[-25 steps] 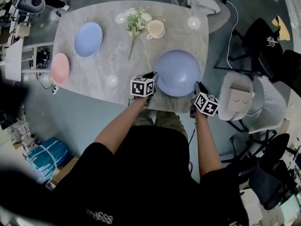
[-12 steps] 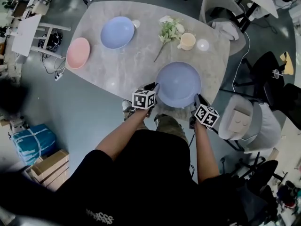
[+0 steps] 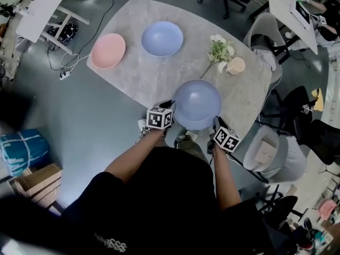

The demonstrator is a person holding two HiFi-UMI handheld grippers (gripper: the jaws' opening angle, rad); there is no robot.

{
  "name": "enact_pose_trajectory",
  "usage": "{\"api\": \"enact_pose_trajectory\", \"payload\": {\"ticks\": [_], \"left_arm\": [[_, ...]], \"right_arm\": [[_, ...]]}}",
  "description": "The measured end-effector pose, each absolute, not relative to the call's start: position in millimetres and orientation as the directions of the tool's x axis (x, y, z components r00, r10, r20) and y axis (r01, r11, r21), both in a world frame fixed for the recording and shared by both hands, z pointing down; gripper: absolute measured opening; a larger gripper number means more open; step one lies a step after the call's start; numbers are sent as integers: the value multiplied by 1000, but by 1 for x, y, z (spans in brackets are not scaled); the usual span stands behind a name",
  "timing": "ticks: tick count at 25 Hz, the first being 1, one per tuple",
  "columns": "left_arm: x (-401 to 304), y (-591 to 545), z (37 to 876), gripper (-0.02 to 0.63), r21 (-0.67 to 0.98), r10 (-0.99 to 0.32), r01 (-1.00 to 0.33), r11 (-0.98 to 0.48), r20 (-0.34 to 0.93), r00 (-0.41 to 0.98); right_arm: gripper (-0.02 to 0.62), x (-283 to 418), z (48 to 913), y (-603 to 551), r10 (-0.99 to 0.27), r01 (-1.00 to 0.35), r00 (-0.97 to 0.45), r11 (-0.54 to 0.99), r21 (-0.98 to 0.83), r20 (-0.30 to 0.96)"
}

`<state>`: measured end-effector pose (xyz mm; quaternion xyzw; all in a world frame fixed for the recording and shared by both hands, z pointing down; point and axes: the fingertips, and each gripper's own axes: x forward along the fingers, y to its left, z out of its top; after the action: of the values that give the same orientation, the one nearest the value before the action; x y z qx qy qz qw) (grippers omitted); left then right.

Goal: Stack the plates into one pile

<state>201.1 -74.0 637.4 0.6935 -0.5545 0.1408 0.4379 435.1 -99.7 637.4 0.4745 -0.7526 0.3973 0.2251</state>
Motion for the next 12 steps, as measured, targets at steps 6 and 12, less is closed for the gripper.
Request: {"api": "enact_pose_trajectory", "payload": {"ticks": [6, 12], "left_arm": [[121, -49, 624, 54, 517, -677, -854, 50, 647, 352], [38, -29, 612, 54, 520, -715, -853, 47, 614, 335]], "right_arm": [[44, 353, 619, -89, -530, -893, -450, 271, -360, 718], [44, 267, 611, -76, -528, -886, -464, 301, -354, 712]]}}
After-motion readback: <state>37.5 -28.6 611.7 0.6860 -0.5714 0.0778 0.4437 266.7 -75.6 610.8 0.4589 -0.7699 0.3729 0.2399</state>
